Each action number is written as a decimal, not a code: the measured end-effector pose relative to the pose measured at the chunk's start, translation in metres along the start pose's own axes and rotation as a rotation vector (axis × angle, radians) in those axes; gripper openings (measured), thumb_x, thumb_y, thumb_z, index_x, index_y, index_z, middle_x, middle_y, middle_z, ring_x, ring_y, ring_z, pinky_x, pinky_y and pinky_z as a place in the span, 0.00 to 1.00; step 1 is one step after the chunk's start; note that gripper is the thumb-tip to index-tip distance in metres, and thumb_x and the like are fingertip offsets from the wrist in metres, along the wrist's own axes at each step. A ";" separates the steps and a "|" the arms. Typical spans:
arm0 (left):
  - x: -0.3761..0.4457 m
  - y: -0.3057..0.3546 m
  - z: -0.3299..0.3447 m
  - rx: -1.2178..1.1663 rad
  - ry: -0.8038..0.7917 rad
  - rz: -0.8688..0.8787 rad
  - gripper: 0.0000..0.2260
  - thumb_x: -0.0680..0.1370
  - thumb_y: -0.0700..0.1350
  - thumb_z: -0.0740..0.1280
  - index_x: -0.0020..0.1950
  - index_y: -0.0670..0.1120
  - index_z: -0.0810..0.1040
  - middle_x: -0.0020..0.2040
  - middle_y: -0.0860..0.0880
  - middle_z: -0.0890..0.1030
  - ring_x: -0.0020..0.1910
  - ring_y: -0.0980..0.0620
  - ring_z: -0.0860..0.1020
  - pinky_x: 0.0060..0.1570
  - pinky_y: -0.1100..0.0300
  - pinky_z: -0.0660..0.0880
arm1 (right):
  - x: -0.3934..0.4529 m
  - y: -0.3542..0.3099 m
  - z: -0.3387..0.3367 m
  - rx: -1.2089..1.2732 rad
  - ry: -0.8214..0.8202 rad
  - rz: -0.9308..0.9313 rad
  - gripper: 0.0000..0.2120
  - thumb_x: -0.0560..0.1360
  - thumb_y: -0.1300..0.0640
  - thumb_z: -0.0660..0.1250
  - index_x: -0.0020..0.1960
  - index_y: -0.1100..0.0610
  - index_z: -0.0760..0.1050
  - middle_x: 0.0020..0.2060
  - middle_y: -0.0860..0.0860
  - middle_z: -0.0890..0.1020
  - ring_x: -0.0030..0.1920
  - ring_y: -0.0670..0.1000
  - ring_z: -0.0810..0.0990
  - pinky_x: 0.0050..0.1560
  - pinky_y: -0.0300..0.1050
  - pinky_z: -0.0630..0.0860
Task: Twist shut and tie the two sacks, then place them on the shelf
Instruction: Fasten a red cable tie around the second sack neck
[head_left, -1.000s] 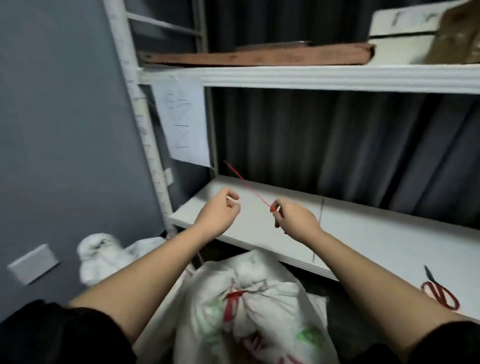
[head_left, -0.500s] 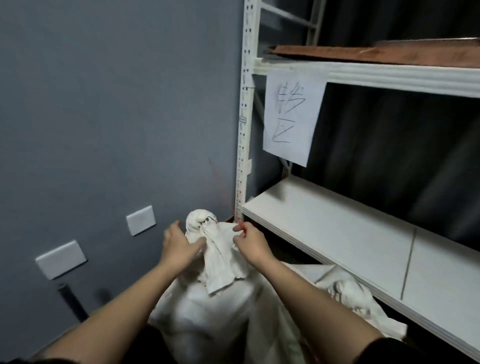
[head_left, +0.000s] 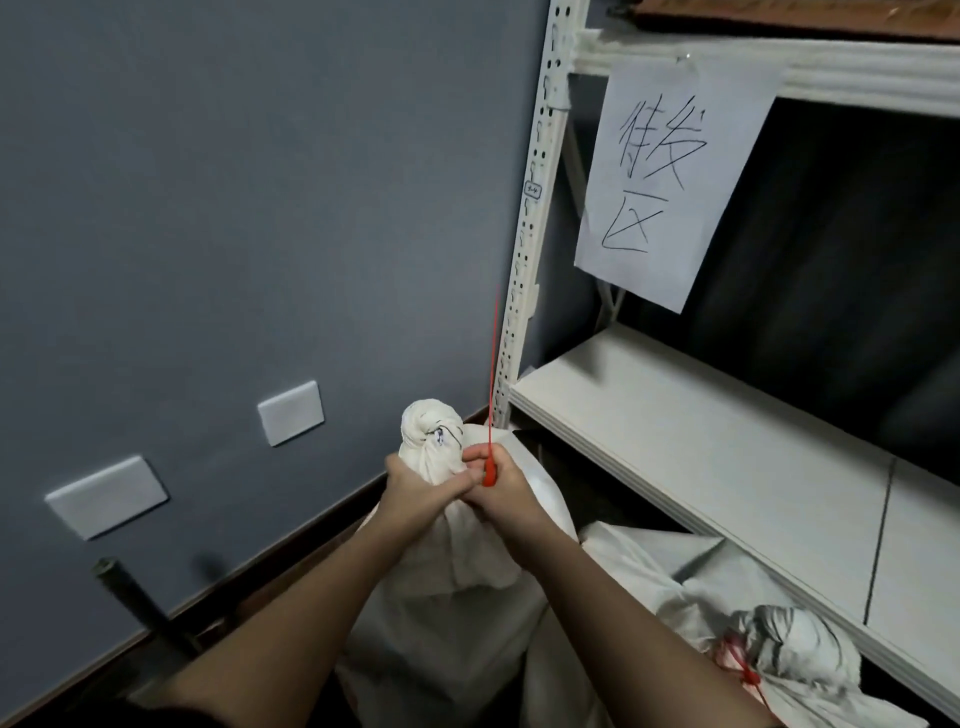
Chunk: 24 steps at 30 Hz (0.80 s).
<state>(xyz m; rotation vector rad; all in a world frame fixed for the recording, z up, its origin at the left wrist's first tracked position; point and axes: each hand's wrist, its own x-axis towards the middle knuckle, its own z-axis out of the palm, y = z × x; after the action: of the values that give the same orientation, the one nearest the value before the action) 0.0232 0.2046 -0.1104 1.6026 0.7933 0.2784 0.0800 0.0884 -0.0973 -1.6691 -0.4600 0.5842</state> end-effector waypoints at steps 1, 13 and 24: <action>-0.004 0.004 -0.001 0.019 0.027 -0.009 0.49 0.51 0.64 0.79 0.62 0.41 0.65 0.59 0.47 0.77 0.57 0.50 0.77 0.59 0.48 0.75 | -0.001 0.001 0.003 -0.030 0.006 -0.017 0.13 0.73 0.71 0.66 0.50 0.55 0.71 0.39 0.50 0.76 0.33 0.39 0.75 0.36 0.30 0.72; -0.037 0.026 0.001 0.374 0.266 0.205 0.27 0.65 0.67 0.71 0.49 0.47 0.69 0.47 0.49 0.78 0.53 0.44 0.76 0.57 0.47 0.71 | 0.001 -0.032 -0.033 -0.668 0.130 -0.074 0.14 0.78 0.60 0.57 0.50 0.51 0.81 0.45 0.50 0.82 0.45 0.52 0.79 0.51 0.45 0.73; -0.038 0.027 -0.007 0.878 0.319 0.549 0.30 0.64 0.74 0.61 0.48 0.49 0.69 0.49 0.51 0.81 0.60 0.51 0.76 0.74 0.47 0.47 | -0.008 -0.050 -0.045 -1.105 -0.034 -0.305 0.08 0.77 0.60 0.59 0.50 0.55 0.77 0.51 0.55 0.80 0.53 0.57 0.77 0.49 0.49 0.71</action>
<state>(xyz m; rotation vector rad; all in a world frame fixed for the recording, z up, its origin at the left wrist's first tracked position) -0.0004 0.1861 -0.0739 2.6549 0.7390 0.6500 0.1018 0.0570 -0.0414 -2.5421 -1.1770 0.0900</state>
